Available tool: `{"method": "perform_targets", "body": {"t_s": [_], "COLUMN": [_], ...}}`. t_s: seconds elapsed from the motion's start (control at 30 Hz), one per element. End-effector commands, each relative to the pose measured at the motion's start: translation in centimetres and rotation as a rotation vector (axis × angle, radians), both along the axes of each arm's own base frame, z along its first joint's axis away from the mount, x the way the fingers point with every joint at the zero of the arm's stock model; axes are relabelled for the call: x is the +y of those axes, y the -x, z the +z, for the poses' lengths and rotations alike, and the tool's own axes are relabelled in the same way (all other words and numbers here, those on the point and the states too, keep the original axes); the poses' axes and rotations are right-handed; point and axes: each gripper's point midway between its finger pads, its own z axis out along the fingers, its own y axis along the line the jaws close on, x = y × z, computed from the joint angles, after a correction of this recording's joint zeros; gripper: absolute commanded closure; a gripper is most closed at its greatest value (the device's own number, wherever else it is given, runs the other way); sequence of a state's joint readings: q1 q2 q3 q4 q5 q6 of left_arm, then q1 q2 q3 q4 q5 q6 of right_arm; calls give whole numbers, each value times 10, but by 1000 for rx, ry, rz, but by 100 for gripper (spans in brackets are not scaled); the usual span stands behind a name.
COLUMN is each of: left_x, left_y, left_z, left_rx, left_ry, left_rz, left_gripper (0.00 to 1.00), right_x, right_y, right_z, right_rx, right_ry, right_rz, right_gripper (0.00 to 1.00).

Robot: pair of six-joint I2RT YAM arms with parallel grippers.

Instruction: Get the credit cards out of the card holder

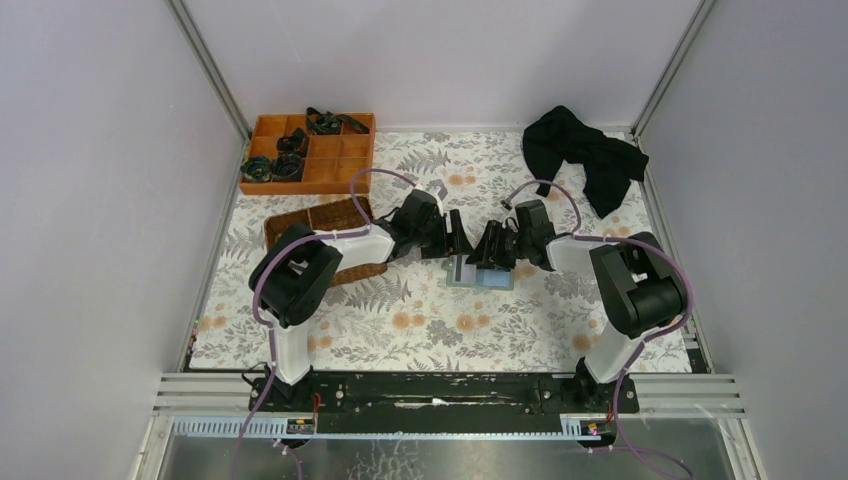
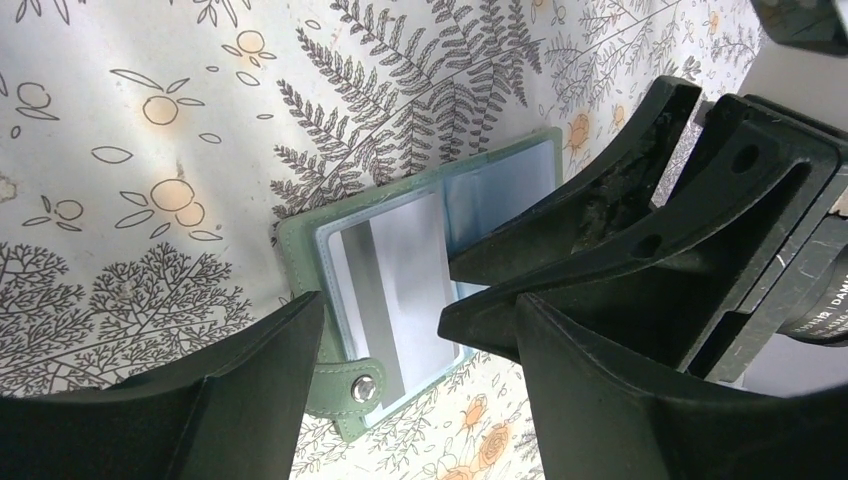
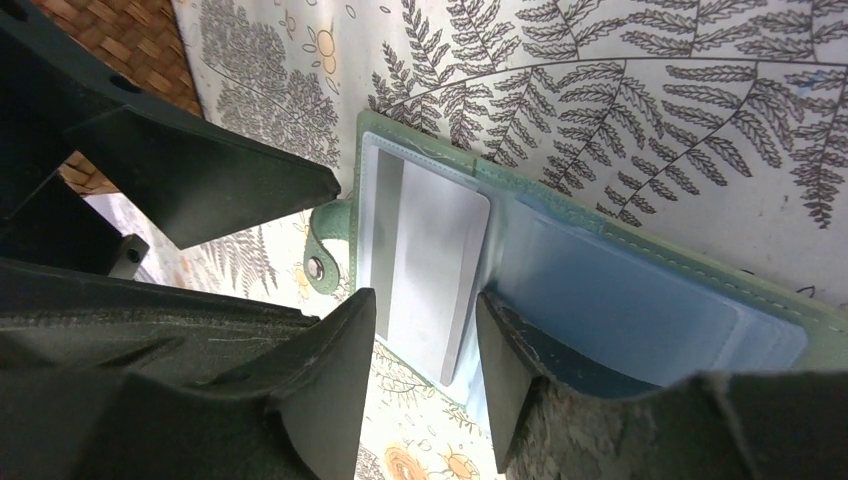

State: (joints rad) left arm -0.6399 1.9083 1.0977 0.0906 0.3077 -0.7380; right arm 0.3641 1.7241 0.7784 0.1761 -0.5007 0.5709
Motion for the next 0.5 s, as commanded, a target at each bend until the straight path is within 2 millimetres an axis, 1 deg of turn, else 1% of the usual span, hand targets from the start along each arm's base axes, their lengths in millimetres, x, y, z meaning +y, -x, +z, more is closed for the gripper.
{"method": "perform_targets", "body": {"t_s": [0.0, 0.07, 0.23, 0.33, 0.47], "left_x": [-12, -11, -12, -15, -17], "left_y": [5, 5, 7, 9, 12], "left_z": [-7, -5, 2, 4, -4], "left_rx": [-6, -9, -18, -12, 13], "left_ry": [-5, -4, 14, 36, 47], "left_rz": [-35, -37, -44, -53, -54], "left_gripper": [23, 23, 23, 23, 24], "right_x": [19, 22, 32, 32, 29], "right_y": [7, 6, 4, 4, 3], "right_z": [15, 18, 32, 35, 38], "right_rx": [-33, -32, -32, -38, -52], "right_ry": [-152, -197, -337, -348, -350], "right_rz": [62, 63, 67, 65, 59], "right_gripper": [49, 50, 56, 58, 61]}}
